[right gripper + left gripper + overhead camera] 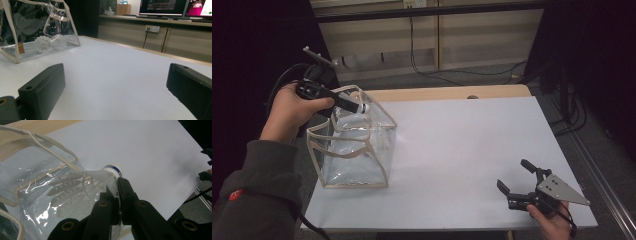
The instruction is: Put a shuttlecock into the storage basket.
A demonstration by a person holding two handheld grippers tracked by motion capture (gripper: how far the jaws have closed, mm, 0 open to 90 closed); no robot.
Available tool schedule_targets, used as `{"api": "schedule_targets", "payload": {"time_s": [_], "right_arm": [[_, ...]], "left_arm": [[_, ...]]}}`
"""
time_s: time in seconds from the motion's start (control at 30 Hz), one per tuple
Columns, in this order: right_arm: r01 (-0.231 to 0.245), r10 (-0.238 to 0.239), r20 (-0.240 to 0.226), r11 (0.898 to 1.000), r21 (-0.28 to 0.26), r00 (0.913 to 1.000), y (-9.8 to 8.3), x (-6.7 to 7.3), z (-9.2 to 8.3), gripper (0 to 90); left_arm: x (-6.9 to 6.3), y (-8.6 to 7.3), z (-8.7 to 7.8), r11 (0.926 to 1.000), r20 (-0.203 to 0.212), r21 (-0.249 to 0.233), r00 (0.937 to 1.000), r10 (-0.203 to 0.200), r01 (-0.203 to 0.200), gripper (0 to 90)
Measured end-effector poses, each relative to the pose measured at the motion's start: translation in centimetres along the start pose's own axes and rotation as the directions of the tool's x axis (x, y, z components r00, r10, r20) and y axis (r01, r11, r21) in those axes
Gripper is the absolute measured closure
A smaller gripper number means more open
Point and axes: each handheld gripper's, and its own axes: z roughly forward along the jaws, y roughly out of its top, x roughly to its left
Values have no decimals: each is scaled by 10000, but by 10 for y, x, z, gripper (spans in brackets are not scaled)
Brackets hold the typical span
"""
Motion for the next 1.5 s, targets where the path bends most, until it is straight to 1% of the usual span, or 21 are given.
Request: {"api": "schedule_targets", "payload": {"time_s": [0.2,0.33,0.4,0.47,0.57,0.6,0.63,0.77,0.93,0.97,1.0,1.13,1.17,1.27,1.3,1.33,1.47,1.5], "right_arm": [[29,-29,-12,10000,8,10000,0,0,0,19],[28,-28,-7,10000,8,10000,0,0,0,19],[10,-10,-6,10000,4,10000,0,0,0,19],[56,-56,-16,10000,-6,10000,0,0,0,19],[35,-35,-5,10000,-2,10000,0,0,0,19],[37,-37,-7,10000,-1,10000,0,0,0,19],[43,-43,-5,10000,2,10000,0,0,0,19],[38,-38,-2,10000,16,10000,0,0,0,19],[57,-57,0,10000,7,10000,0,0,0,19],[51,-51,-4,10000,10,10000,0,0,0,19],[53,-53,2,10000,-5,10000,0,0,0,19],[51,-51,-4,10000,6,10000,0,0,0,19],[44,-44,-11,10000,-2,10000,0,0,0,19],[62,-62,4,10000,-3,10000,0,0,0,19],[56,-56,14,10000,-9,10000,0,0,0,19],[42,-42,5,10000,-8,10000,0,0,0,19],[37,-37,1,10000,-7,10000,0,1,0,20],[43,-43,6,10000,-8,10000,0,0,0,19]], "left_arm": [[3,-2,-2,10000,-20,40,10000,-62,62,886],[5,-3,-3,9999,-38,-27,9999,-117,116,885],[6,-4,-3,10000,-62,39,10000,-75,76,886],[7,-4,-3,9999,-69,14,9999,-111,111,886],[8,-5,-4,10000,-105,-1,9999,-51,51,885],[8,-5,-4,9999,-101,-26,9999,-112,112,886],[8,-5,-4,10000,-103,-11,9999,-43,43,886],[10,-6,-4,10000,-171,1,9999,-23,23,885],[12,-8,-3,10000,-186,22,9998,-93,93,884],[13,-8,-3,10000,-191,60,9998,-19,20,884],[13,-9,-3,10000,-205,-4,9998,-69,69,884],[15,-11,-4,9999,-250,-1,9996,-134,134,884],[16,-11,-4,9999,-240,61,9997,-79,81,884],[18,-13,-4,9999,-300,72,9995,-100,102,884],[18,-13,-4,9998,-298,41,9994,-176,177,884],[19,-14,-4,9999,-315,102,9994,-110,113,884],[20,-16,-2,9997,-347,153,9992,-183,188,883],[20,-17,-1,9997,-326,169,9994,-143,148,883]]}}
